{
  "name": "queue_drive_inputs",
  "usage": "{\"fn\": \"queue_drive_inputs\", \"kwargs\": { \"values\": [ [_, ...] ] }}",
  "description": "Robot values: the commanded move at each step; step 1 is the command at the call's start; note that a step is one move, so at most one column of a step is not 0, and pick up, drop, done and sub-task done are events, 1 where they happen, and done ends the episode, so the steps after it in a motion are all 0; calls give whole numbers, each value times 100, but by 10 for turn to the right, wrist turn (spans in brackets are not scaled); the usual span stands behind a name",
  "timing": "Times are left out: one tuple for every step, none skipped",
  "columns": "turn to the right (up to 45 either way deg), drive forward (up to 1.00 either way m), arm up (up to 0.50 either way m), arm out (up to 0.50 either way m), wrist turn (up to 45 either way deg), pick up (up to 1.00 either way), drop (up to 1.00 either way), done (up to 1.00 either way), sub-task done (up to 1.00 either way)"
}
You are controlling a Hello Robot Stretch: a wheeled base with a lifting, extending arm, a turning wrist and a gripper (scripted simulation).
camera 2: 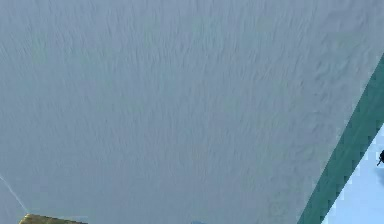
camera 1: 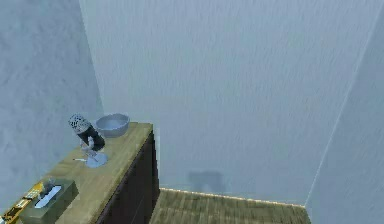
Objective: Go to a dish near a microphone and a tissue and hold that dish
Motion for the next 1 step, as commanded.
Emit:
{"fn": "queue_drive_inputs", "kwargs": {
  "values": [
    [60, 0, 0, 0, 0, 0, 0, 0, 0]
  ]
}}
